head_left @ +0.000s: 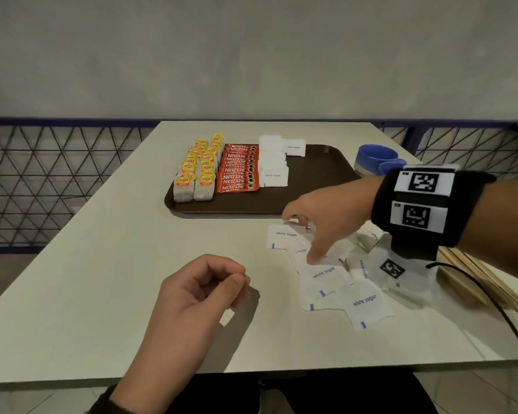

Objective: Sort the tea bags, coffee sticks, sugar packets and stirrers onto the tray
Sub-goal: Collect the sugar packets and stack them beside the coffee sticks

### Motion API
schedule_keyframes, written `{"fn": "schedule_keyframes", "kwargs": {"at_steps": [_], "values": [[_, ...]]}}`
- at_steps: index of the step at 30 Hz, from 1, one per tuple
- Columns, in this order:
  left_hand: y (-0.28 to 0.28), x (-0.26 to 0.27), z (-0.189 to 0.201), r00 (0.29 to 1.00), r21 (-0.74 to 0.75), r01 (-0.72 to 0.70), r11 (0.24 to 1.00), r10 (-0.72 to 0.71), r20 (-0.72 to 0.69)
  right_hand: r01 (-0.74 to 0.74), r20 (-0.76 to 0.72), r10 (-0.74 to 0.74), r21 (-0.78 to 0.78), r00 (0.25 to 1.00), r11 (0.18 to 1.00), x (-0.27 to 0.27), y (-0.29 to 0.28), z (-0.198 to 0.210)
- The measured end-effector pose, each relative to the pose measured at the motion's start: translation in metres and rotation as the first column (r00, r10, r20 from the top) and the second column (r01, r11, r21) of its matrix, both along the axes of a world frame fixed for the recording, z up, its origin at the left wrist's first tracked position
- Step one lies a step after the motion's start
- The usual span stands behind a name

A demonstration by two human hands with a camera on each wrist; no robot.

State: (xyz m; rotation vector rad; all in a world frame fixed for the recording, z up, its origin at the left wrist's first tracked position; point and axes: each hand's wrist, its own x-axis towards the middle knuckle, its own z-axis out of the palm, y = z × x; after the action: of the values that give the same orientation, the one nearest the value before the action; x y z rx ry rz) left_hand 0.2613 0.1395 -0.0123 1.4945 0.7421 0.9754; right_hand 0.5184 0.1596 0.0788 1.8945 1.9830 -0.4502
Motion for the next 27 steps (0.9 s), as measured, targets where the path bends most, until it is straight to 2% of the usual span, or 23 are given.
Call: {"fn": "schedule_keyframes", "kwargs": {"at_steps": [8,18,27], "values": [[-0.002,0.001,0.003,1.000,-0.009,-0.009,1.000,0.009,0.004,-0.005,-0.086,0.008,0.037,0.996,0.999,-0.009,0.001,-0.012],[0.000,0.001,0.002,0.998,-0.048,-0.056,0.997,0.056,0.011,-0.048,-0.189,0.094,0.237,0.977,0.970,-0.016,-0.013,0.003],[0.000,0.001,-0.002,0.997,-0.094,-0.081,0.992,0.083,0.010,-0.058,-0.168,0.132,0.391,0.977,0.919,-0.018,-0.023,0.023]]}}
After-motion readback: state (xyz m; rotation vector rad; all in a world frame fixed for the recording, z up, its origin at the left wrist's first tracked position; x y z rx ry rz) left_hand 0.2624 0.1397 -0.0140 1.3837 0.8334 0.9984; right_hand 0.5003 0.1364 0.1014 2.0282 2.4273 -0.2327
